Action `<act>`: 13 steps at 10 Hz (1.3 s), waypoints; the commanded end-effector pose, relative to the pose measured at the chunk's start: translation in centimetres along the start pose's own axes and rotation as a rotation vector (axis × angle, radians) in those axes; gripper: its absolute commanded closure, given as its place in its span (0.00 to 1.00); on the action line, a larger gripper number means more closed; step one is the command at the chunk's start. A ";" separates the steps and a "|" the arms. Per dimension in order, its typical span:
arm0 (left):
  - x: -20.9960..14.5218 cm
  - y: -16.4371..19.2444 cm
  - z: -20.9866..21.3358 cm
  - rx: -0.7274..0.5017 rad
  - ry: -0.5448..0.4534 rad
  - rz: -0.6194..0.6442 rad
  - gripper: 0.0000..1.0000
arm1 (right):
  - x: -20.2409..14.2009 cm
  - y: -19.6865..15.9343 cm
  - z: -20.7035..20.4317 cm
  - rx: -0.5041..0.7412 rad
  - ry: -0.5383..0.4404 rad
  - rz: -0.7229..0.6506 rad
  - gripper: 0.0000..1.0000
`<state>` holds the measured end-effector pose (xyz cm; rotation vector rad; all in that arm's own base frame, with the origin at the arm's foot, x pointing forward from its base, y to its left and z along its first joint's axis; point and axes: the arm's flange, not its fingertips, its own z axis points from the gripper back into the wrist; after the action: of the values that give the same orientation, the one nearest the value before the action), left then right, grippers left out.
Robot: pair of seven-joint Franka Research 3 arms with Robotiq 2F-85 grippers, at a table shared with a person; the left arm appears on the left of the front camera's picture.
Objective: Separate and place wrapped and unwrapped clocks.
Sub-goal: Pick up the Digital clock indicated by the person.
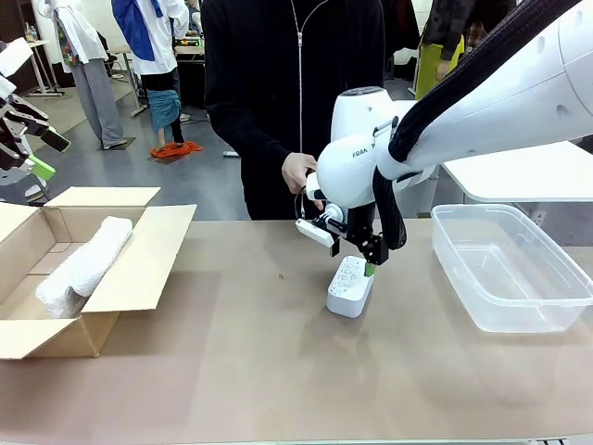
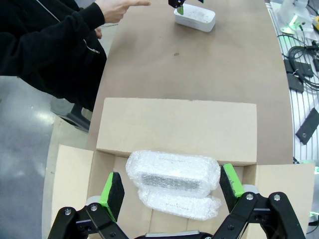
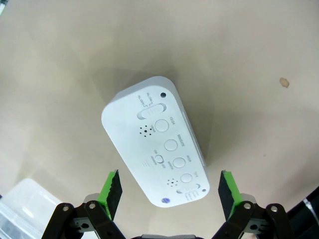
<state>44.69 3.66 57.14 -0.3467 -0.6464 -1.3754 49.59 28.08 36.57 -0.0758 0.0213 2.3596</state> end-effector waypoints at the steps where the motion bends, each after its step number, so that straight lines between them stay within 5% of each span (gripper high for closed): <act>1: -0.1 0.0 0.2 -0.003 -0.001 -0.008 0.00 | -0.4 -0.3 -0.9 -0.042 0.039 0.124 0.00; 13: -0.1 0.0 0.2 -0.003 -0.001 -0.008 0.00 | -0.2 0.6 -2.7 0.024 -0.003 0.177 0.00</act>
<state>44.69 3.66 57.14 -0.3467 -0.6464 -1.3754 50.01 28.00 33.93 -0.0695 0.0568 2.5095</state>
